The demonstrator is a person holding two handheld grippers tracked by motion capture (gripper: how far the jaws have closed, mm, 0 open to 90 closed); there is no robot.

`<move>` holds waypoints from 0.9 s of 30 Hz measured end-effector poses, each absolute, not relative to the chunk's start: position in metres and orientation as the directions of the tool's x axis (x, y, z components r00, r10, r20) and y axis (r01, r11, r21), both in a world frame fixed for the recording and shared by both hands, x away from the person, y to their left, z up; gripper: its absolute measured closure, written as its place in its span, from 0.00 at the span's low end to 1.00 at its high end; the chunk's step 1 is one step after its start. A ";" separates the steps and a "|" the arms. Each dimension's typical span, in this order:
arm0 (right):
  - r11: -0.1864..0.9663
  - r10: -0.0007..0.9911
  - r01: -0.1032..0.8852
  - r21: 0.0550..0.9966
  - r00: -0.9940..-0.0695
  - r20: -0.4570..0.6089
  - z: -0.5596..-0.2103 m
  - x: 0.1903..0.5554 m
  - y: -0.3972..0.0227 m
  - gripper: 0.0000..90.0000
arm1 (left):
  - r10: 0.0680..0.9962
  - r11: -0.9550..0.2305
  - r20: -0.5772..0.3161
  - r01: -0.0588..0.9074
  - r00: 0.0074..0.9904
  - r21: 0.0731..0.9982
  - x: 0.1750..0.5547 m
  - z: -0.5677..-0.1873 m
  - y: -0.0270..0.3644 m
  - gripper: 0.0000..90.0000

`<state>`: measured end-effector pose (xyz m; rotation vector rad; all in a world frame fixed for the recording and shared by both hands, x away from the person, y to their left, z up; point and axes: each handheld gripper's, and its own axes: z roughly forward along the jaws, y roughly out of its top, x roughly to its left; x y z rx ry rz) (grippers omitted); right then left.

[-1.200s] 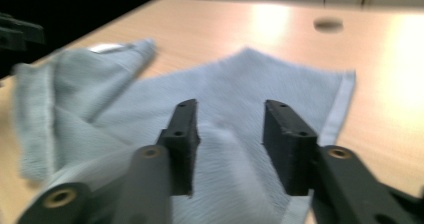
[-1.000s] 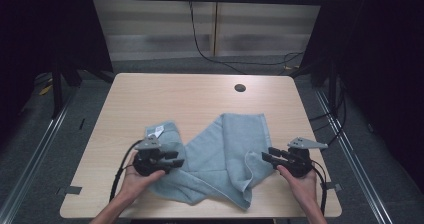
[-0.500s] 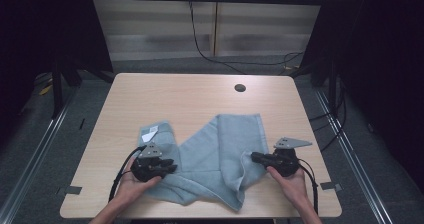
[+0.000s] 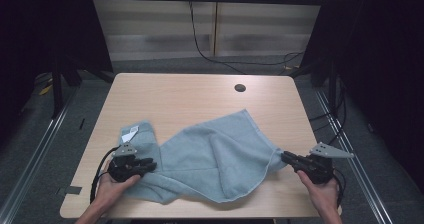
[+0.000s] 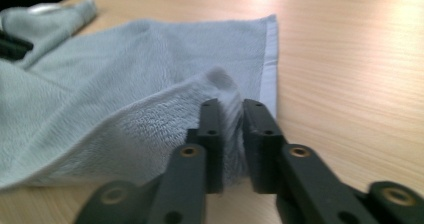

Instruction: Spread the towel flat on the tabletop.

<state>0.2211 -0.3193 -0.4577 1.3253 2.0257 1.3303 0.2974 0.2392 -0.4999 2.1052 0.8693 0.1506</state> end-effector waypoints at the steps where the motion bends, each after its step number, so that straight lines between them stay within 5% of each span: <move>1: 0.097 0.858 0.494 0.864 -0.482 0.179 -0.455 0.220 -0.322 0.83 | 0.631 -0.413 -0.187 0.531 0.753 0.740 0.297 -0.500 0.239 0.79; 7: 0.071 0.821 0.456 0.887 -0.531 0.207 -0.434 0.221 -0.306 0.68 | 0.631 -0.412 -0.191 0.534 0.752 0.739 0.297 -0.499 0.239 0.78; 16: 0.260 0.824 0.639 0.724 -0.537 0.178 -0.485 0.244 -0.258 0.49 | 0.627 -0.410 -0.197 0.534 0.753 0.739 0.297 -0.499 0.239 0.77; 18: 0.290 0.832 0.656 0.697 -0.532 0.154 -0.492 0.245 -0.255 0.50 | 0.626 -0.412 -0.194 0.531 0.755 0.740 0.296 -0.499 0.239 0.77; 22: 0.339 0.856 0.643 0.686 -0.514 0.059 -0.498 0.251 -0.255 0.74 | 0.625 -0.412 -0.194 0.531 0.756 0.741 0.296 -0.499 0.239 0.75; 27: 0.304 0.885 0.653 0.693 -0.463 0.048 -0.500 0.278 -0.275 0.75 | 0.627 -0.398 -0.212 0.543 0.749 0.739 0.296 -0.498 0.239 0.73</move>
